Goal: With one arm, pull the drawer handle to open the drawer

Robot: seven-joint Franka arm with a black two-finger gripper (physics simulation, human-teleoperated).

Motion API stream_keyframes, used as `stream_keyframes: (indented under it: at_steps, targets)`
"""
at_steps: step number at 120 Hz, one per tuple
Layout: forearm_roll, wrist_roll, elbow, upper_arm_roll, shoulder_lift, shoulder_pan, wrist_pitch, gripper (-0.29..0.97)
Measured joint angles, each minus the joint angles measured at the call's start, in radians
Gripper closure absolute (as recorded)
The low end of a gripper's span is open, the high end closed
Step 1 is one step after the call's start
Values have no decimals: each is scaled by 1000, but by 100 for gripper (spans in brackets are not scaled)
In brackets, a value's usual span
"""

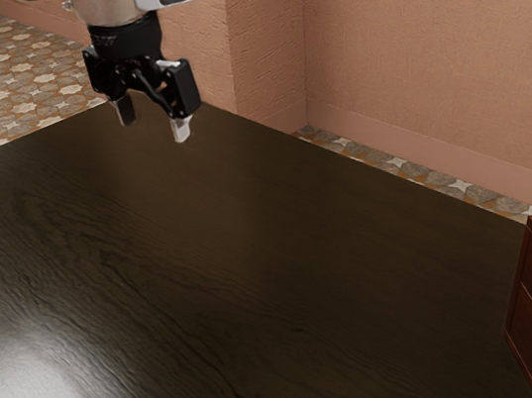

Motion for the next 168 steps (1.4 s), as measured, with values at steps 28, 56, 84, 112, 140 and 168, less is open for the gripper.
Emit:
stream_keyframes:
  at_steps: [28,56,84,112,140,168]
  targets:
    - [0,-7,0,0,0,69,-1,2]
    - [1,-15,140,-88,-39,143,-22,2]
    - [-26,-62,142,-195,69,55,-24,2]
    - [-41,-203,136,-290,145,72,49,2]
    - [-144,-391,-118,-311,40,22,135,2]
    - [-248,-527,-309,-331,-52,2,228,2]
